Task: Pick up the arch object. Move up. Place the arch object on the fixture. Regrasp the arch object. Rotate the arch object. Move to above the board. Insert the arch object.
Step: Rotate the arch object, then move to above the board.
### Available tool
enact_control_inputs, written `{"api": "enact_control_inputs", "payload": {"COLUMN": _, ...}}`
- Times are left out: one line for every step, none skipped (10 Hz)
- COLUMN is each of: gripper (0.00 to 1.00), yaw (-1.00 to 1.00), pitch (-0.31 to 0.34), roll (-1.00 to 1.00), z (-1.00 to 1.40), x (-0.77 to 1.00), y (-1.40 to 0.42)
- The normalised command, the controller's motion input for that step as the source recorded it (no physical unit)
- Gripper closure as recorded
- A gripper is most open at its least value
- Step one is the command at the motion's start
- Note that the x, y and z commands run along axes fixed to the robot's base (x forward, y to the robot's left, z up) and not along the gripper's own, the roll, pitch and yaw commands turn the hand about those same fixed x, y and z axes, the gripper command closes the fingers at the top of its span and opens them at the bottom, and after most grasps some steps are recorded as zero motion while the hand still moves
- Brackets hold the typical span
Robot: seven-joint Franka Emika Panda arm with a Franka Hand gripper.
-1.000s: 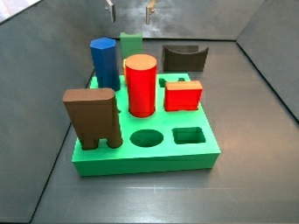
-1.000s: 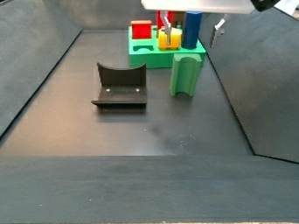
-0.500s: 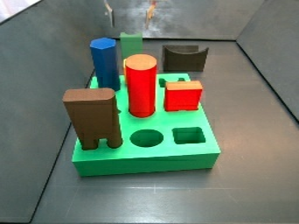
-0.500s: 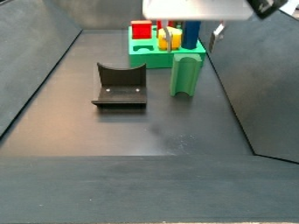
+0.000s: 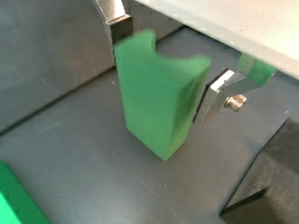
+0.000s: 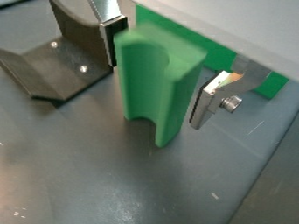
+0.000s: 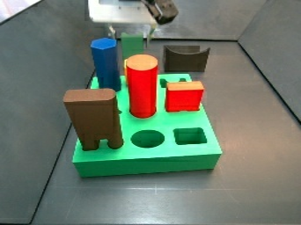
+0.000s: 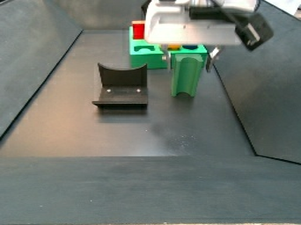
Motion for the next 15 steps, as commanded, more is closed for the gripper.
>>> {"api": "enact_control_inputs", "payload": {"gripper": 0.0, "yaw": 0.05, "pitch": -0.027, "roll": -0.03, "z": -0.25, "x": 0.04, "y": -0.01}}
{"api": "enact_control_inputs", "payload": {"gripper": 1.0, "yaw": 0.05, "pitch": -0.024, "roll": -0.03, "z": 0.0, "x": 0.0, "y": 0.0}}
{"api": "enact_control_inputs", "payload": {"gripper": 1.0, "yaw": 0.3, "pitch": -0.075, "roll": 0.13, "z": 1.0, "x": -0.12, "y": 0.1}}
{"api": "enact_control_inputs", "payload": {"gripper": 1.0, "yaw": 0.28, "pitch": -0.062, "roll": 0.13, "z": 1.0, "x": -0.12, "y": 0.1}}
{"api": "enact_control_inputs", "payload": {"gripper": 1.0, "yaw": 0.23, "pitch": -0.049, "roll": 0.13, "z": 1.0, "x": -0.12, "y": 0.09}}
{"api": "enact_control_inputs", "payload": {"gripper": 1.0, "yaw": 0.15, "pitch": -0.006, "roll": 0.12, "z": 1.0, "x": -0.11, "y": 0.08}}
{"api": "enact_control_inputs", "payload": {"gripper": 1.0, "yaw": 0.12, "pitch": 0.017, "roll": 0.12, "z": 1.0, "x": -0.11, "y": 0.08}}
{"api": "enact_control_inputs", "payload": {"gripper": 1.0, "yaw": 0.08, "pitch": 0.042, "roll": 0.12, "z": 1.0, "x": -0.1, "y": 0.08}}
{"api": "enact_control_inputs", "payload": {"gripper": 1.0, "yaw": 0.06, "pitch": 0.041, "roll": 0.13, "z": 1.0, "x": -0.1, "y": 0.07}}
{"api": "enact_control_inputs", "payload": {"gripper": 1.0, "yaw": 0.05, "pitch": 0.04, "roll": 0.13, "z": 1.0, "x": -0.1, "y": 0.07}}
{"api": "enact_control_inputs", "payload": {"gripper": 1.0, "yaw": 0.04, "pitch": 0.038, "roll": 0.14, "z": 1.0, "x": -0.1, "y": 0.07}}
{"api": "enact_control_inputs", "payload": {"gripper": 1.0, "yaw": 0.04, "pitch": 0.036, "roll": 0.14, "z": 1.0, "x": -0.1, "y": 0.06}}
{"api": "enact_control_inputs", "payload": {"gripper": 1.0, "yaw": 0.03, "pitch": 0.035, "roll": 0.14, "z": 1.0, "x": -0.09, "y": 0.06}}
{"api": "enact_control_inputs", "payload": {"gripper": 1.0, "yaw": 0.03, "pitch": 0.041, "roll": 0.14, "z": 1.0, "x": -0.09, "y": 0.06}}
{"api": "enact_control_inputs", "payload": {"gripper": 1.0, "yaw": 0.04, "pitch": 0.049, "roll": 0.13, "z": 1.0, "x": -0.09, "y": 0.05}}
